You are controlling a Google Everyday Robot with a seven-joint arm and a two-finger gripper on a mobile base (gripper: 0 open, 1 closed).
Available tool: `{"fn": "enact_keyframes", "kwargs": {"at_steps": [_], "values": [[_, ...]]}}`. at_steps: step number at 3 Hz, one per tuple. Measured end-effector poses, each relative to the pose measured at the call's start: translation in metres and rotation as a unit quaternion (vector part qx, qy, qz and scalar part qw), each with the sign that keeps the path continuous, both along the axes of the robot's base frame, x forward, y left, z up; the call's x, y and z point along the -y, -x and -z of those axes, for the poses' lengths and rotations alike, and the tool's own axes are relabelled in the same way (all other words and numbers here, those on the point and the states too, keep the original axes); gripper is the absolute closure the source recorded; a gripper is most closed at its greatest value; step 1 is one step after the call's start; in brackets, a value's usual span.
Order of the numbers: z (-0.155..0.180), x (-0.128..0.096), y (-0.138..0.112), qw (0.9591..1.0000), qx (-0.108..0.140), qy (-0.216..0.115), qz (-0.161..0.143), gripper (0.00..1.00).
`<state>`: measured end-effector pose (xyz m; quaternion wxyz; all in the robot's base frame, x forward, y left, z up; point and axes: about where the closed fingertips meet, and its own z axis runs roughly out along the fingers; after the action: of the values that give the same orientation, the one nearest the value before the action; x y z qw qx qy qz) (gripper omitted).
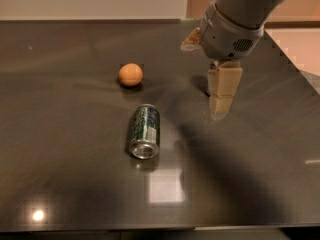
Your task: Place green can upright
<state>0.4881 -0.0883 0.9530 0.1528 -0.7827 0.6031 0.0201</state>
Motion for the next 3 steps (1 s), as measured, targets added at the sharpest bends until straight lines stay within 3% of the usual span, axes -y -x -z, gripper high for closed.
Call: {"fn": "enact_keyframes", "kwargs": {"at_steps": [1,2,3], "values": [[0.008,-0.023,-0.002,0.9987,-0.005,0.001,-0.05,0.0],[0.023,-0.056,0.005,0.9912,-0.009,0.016,-0.131,0.0],[0.037,-0.083,0.013,0.9741,-0.008,0.034,-0.224,0.0]]}}
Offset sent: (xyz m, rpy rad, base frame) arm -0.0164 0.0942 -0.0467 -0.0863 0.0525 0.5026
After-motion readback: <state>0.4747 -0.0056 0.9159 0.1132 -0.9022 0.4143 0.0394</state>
